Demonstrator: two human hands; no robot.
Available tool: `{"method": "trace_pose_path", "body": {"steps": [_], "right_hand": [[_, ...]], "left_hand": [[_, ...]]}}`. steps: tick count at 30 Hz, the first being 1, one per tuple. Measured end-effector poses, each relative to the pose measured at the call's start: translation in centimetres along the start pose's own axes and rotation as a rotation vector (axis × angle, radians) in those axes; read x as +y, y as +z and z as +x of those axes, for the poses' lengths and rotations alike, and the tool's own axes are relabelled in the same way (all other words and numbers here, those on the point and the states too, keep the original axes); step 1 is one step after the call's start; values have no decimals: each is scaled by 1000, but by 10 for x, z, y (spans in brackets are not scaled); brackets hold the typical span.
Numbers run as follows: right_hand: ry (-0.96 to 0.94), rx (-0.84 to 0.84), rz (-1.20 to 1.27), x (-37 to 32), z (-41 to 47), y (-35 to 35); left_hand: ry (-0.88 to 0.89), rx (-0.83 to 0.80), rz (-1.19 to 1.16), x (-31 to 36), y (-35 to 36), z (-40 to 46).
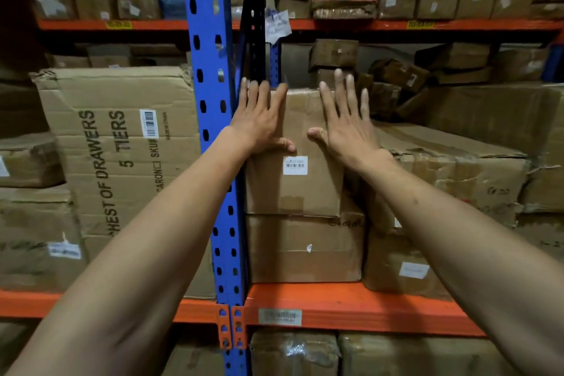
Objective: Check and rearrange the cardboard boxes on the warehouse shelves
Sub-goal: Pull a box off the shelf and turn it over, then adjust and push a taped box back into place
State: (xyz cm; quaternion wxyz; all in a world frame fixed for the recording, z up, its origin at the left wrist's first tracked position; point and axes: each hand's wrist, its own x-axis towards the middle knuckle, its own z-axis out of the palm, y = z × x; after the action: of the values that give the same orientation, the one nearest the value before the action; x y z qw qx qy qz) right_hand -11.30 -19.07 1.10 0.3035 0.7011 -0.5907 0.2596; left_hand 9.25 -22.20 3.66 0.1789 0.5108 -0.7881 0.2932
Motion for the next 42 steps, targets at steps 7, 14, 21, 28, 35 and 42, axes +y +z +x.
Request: {"method": "trace_pose_path", "body": {"steps": [7, 14, 21, 28, 35, 42], "right_hand": [[23, -10, 89, -4, 12, 2], [80, -61, 130, -4, 9, -2], [7, -319, 291, 17, 9, -44], [345, -264, 301, 143, -60, -108], [656, -342, 418, 220, -141, -105], [425, -501, 154, 244, -156, -95]], "left_hand": [[20, 5, 52, -5, 5, 9], [50, 85, 57, -8, 12, 8], [-26, 18, 4, -2, 6, 4], [77, 5, -244, 75, 1, -28], [-271, -359, -931, 207, -20, -29], [-680, -747, -1476, 266, -34, -25]]}}
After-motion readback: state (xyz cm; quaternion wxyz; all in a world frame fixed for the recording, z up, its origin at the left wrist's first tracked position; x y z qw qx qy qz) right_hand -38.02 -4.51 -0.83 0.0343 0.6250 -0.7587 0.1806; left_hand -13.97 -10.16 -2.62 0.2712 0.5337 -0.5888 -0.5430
